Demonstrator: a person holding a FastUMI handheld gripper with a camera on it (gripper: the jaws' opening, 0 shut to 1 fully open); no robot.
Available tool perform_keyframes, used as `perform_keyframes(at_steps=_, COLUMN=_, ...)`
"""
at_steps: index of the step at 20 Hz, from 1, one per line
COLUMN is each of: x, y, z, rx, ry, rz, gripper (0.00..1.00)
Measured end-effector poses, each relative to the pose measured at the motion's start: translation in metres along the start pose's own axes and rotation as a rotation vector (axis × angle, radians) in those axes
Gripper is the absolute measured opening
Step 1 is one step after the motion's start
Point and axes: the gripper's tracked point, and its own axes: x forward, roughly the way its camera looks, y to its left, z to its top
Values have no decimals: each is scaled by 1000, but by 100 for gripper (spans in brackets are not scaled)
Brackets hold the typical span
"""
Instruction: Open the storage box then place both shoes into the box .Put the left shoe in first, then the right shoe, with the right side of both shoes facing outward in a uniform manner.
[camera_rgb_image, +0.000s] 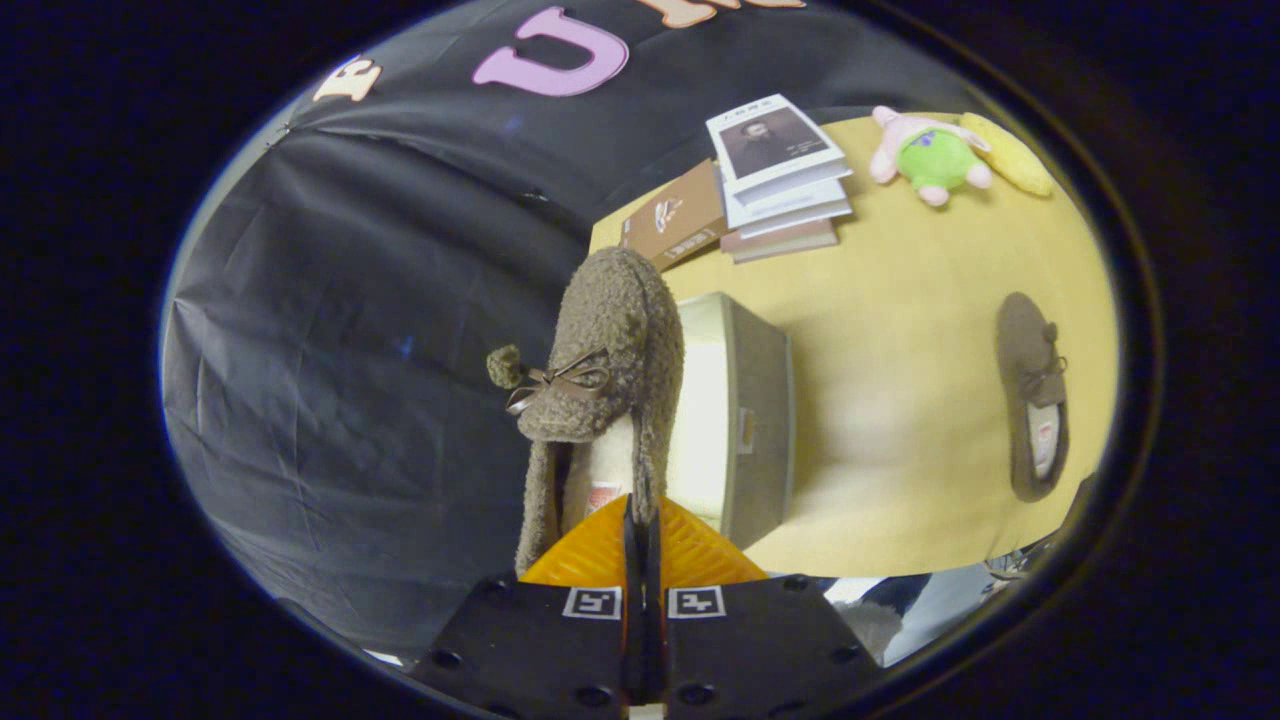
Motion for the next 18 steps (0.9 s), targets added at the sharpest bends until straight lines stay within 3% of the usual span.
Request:
perform_keyframes(at_steps=10, x=142, y=-3, z=-21, rx=32, ry=91, rz=-195, gripper=3)
perform_keyframes(at_steps=18, x=177, y=-11, z=-36, rx=-6, ry=106, rz=-270, gripper=4)
